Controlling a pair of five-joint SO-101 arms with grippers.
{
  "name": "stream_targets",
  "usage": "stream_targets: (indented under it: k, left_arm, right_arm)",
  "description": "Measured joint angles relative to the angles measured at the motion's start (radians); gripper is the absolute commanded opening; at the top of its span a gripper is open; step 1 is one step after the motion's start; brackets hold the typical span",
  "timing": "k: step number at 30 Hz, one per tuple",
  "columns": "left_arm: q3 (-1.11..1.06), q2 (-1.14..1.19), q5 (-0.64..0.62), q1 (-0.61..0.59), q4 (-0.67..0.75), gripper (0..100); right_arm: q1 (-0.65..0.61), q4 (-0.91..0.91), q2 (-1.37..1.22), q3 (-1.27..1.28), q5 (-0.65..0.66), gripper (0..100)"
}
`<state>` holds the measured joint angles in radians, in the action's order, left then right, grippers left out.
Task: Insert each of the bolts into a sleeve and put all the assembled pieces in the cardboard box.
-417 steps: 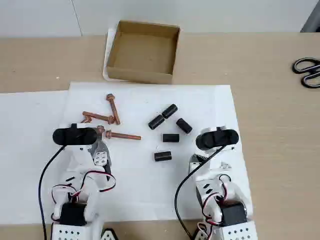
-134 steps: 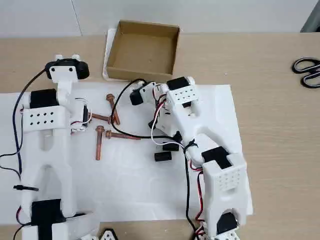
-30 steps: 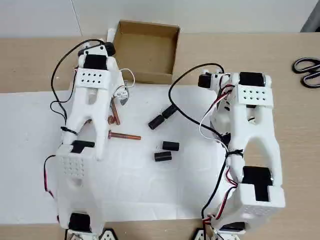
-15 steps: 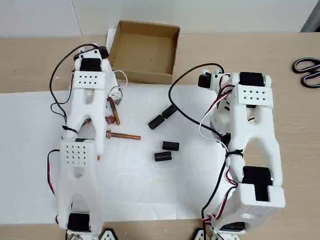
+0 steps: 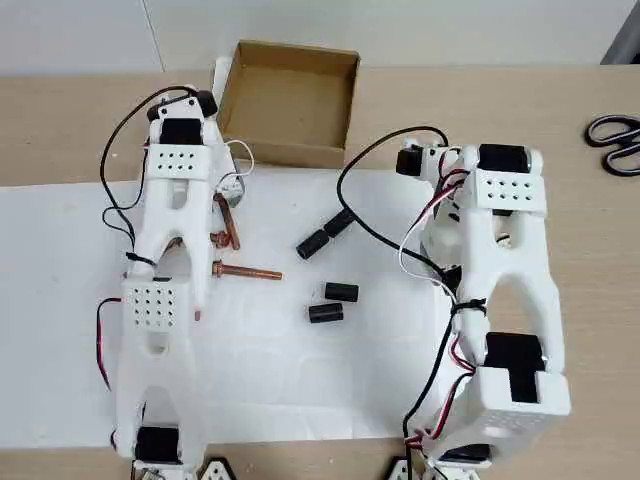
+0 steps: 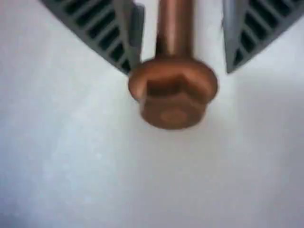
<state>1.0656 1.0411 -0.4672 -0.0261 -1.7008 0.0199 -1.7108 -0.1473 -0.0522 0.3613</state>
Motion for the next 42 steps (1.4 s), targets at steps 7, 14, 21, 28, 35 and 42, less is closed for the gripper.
stream_targets:
  k: [7, 14, 21, 28, 35, 42]
  left_arm:
    - [0.031, 0.054, 0.002, 0.000, 0.006, 12]
    - [0.035, 0.058, 0.002, 0.002, 0.005, 8]
    - [0.049, 0.063, -0.003, 0.009, 0.008, 0]
    - [0.135, 0.077, -0.005, 0.025, -0.029, 0]
    - [0.166, -0.040, -0.005, 0.060, -0.034, 0]
    - [0.164, -0.330, -0.005, 0.127, -0.035, 0]
  right_arm:
    - [0.000, 0.000, 0.000, 0.003, 0.000, 1.1]
    - [0.000, 0.000, 0.000, 0.003, 0.000, 1.1]
    - [0.000, 0.000, 0.000, 0.003, 0.000, 1.1]
    - [0.000, 0.000, 0.000, 0.003, 0.000, 1.1]
    - [0.000, 0.000, 0.135, 0.003, 0.000, 0.4]
    - [0.000, -0.008, 0.359, 0.003, 0.000, 0.2]
